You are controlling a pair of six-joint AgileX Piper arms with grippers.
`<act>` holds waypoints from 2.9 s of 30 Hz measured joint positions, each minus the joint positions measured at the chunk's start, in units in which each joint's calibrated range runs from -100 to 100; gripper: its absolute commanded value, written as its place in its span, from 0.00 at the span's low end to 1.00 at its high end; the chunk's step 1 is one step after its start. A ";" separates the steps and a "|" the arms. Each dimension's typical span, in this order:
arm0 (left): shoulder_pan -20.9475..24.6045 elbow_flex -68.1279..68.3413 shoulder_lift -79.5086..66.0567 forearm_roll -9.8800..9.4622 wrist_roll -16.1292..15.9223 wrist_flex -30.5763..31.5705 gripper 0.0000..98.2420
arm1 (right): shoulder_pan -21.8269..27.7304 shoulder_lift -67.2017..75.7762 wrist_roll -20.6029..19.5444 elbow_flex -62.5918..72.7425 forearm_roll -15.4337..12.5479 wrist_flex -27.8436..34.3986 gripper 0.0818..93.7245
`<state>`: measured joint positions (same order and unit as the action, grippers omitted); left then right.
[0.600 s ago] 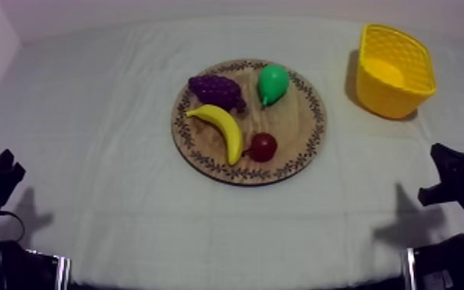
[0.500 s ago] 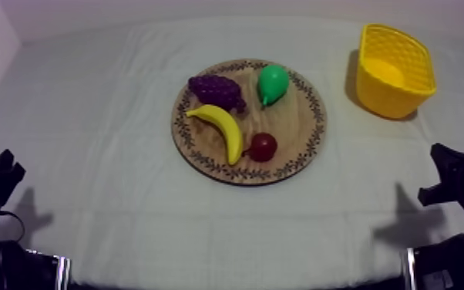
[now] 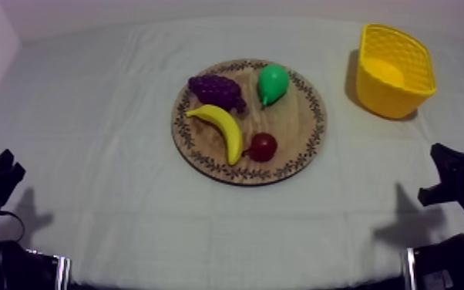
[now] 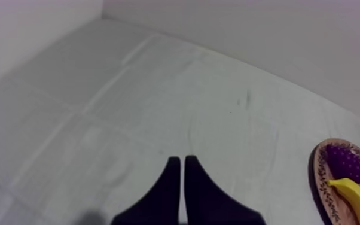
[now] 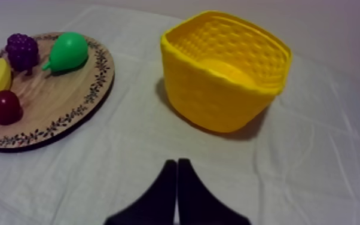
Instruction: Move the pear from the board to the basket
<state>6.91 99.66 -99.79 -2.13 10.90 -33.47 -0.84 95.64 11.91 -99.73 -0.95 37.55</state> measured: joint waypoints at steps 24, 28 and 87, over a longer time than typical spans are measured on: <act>0.00 0.00 0.00 0.00 0.00 0.00 0.00 | -0.04 0.00 -0.07 0.00 0.00 0.00 0.01; 0.00 0.00 0.00 0.00 -0.06 0.00 0.00 | -0.94 -0.26 0.61 0.01 0.56 -2.38 0.01; 0.00 0.00 0.00 0.00 0.00 0.00 0.00 | -14.36 -108.39 -13.30 99.15 -10.76 25.96 0.01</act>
<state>6.91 99.66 -99.79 -2.13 10.90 -33.47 -15.21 -12.75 -1.39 -0.58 -11.71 63.50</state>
